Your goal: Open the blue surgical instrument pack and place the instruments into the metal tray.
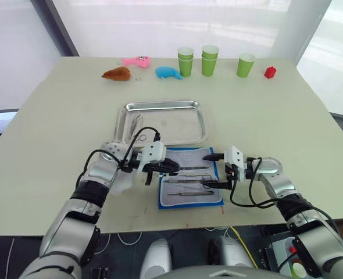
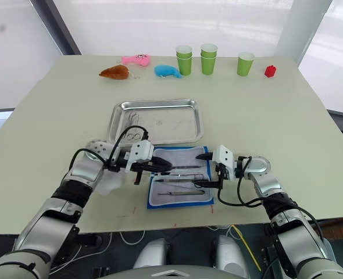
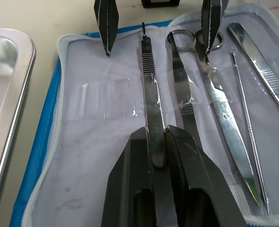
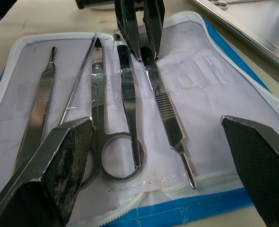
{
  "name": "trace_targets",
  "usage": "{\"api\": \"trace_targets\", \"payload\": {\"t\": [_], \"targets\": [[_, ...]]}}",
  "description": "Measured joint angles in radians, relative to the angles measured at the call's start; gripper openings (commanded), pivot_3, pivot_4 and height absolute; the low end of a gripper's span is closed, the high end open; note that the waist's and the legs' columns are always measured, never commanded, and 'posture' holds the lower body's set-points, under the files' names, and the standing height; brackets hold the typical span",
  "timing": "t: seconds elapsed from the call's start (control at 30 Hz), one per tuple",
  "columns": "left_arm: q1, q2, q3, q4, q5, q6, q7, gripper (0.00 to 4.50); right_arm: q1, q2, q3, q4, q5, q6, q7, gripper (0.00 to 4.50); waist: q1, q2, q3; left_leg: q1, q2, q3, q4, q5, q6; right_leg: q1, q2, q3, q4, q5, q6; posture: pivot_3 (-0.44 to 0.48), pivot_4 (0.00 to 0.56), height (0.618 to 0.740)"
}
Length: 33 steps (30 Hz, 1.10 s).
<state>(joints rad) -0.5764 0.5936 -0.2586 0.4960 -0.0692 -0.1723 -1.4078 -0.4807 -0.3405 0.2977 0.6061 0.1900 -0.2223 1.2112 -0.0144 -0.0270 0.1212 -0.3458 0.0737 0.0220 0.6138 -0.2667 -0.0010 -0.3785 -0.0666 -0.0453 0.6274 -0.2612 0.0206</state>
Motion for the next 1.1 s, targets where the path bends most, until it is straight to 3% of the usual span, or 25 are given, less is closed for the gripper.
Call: {"api": "trace_targets", "payload": {"t": [0.53, 1.1], "targets": [[0.001, 0.13, -0.004, -0.295, -0.008, 0.426, -0.034, 0.04, 0.0, 0.004, 0.0, -0.002, 0.0, 0.0, 0.0, 4.5, -0.002, 0.0, 0.001, 0.0, 0.001, -0.001, 0.0, 0.0, 0.0, -0.001, 0.001, 0.001, 0.0, 0.0, 0.0, 0.0, 0.15, 0.74], [0.003, 0.256, 0.016, -0.332, -0.054, 0.45, -0.088, 0.04, 0.0, 0.006, 0.0, -0.002, 0.0, 0.0, -0.002, 4.5, -0.003, -0.001, 0.002, 0.0, 0.002, -0.001, 0.0, 0.0, 0.0, -0.001, -0.002, 0.003, 0.0, 0.0, 0.0, 0.0, 0.15, 0.74]]}}
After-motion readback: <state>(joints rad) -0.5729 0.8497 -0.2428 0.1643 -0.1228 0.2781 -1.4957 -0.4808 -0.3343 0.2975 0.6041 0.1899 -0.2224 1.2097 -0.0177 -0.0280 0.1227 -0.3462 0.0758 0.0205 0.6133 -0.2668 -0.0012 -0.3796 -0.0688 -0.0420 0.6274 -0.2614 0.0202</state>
